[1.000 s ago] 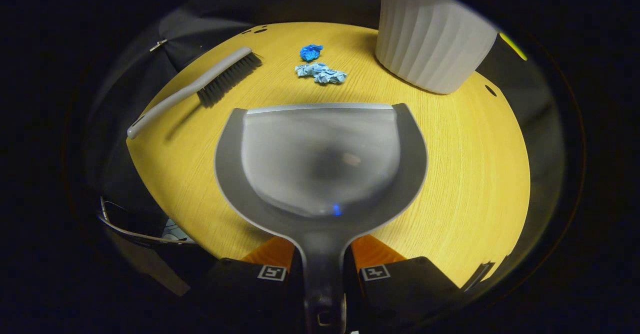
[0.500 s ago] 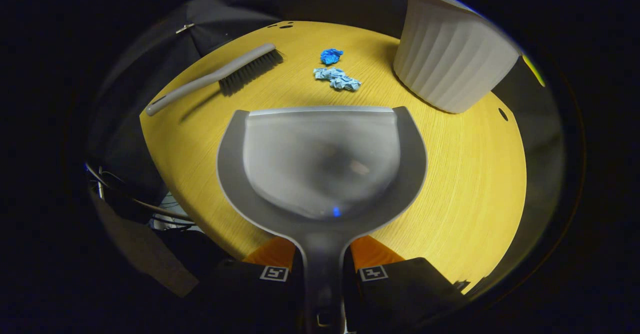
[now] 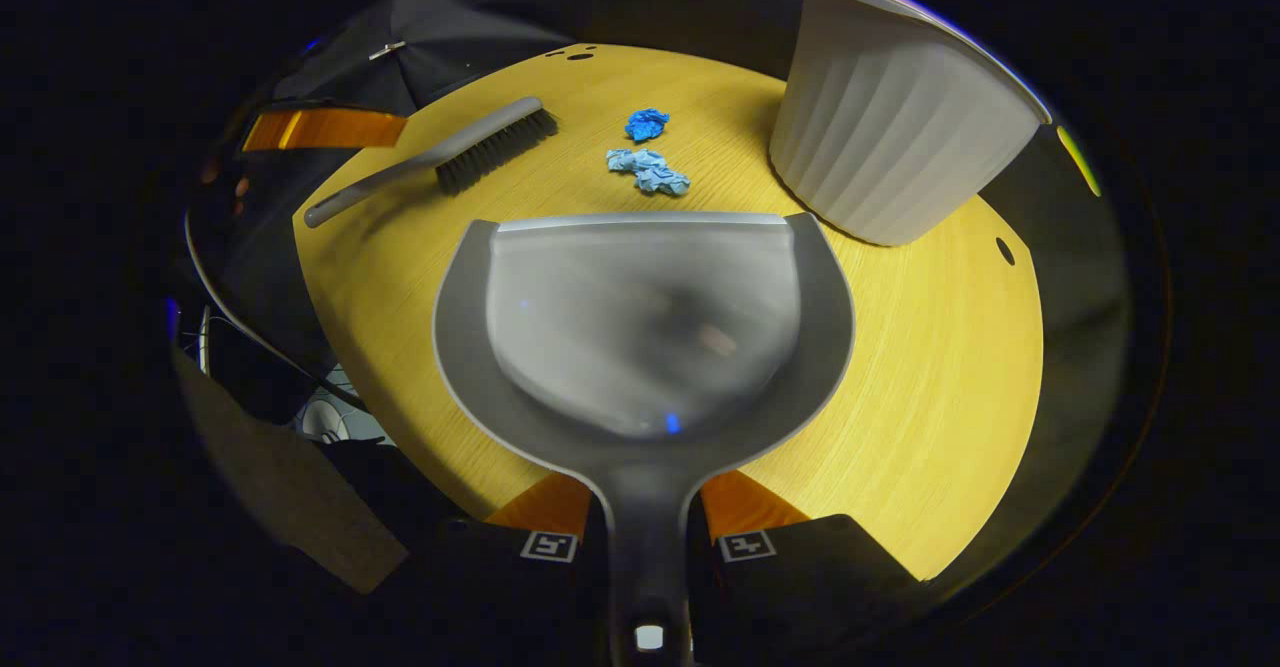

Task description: Pick up the small broom and dustpan from the desktop, sweep the trash into the dustpan with the broom, and then empty the trash into the garbage bin.

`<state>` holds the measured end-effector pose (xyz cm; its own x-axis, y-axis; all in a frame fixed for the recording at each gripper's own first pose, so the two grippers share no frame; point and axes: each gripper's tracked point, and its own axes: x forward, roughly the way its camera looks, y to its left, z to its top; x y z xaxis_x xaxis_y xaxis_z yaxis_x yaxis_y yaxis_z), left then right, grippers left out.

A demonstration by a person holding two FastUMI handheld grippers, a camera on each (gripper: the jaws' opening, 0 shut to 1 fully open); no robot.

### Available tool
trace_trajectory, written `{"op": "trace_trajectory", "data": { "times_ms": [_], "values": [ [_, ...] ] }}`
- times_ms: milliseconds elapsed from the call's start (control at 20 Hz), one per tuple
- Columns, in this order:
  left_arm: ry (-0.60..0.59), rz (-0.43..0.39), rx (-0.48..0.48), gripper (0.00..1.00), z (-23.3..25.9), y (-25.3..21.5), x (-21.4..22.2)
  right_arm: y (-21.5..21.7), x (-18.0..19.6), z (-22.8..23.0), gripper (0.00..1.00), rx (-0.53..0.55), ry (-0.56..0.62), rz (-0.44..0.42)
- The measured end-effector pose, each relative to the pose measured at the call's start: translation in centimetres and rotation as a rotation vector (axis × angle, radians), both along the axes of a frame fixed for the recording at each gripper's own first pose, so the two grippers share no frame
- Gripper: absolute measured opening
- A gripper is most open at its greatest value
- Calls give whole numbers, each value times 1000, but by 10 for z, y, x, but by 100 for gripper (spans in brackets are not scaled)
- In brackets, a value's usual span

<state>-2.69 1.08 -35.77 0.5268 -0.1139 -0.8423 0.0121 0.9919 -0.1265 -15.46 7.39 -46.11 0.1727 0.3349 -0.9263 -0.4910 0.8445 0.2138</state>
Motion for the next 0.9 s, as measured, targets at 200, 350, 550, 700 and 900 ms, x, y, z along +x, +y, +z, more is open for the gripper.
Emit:
{"op": "trace_trajectory", "data": {
  "times_ms": [200, 350, 550, 700, 900],
  "values": [
    [152, 15, 43, 92, -37, 7, -15, -6, 3, -1, 36, 0, -7, -6],
    [208, 8, 80, 87, -57, 11, -16, -6, 4, -4, 36, 2, -5, -5],
    [273, -16, 90, 83, -72, 10, -20, -7, 7, -5, 36, 12, -5, -13],
    [285, -7, 92, 75, -78, 10, -17, -9, 7, -5, 36, 11, 1, -22],
    [301, -15, 107, 64, -86, 11, -13, -14, 8, -7, 36, 8, 5, -31]
  ]
}}
